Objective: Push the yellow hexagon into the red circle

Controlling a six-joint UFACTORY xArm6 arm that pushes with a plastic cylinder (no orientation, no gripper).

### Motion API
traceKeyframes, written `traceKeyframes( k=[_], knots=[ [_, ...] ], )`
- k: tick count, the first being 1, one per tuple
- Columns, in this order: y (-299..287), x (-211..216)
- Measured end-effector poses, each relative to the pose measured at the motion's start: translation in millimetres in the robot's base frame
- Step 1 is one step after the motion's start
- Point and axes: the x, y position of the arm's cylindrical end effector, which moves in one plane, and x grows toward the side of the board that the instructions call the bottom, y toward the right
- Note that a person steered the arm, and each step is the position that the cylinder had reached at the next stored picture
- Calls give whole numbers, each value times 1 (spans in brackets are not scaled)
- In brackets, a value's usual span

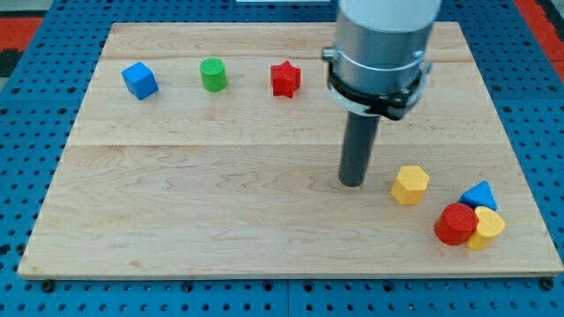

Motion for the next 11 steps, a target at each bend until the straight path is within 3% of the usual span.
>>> traceKeyframes(
  k=[2, 7, 9, 11],
  knots=[
    [54, 0],
    [51, -23],
    [91, -12],
    [90, 0]
  ],
)
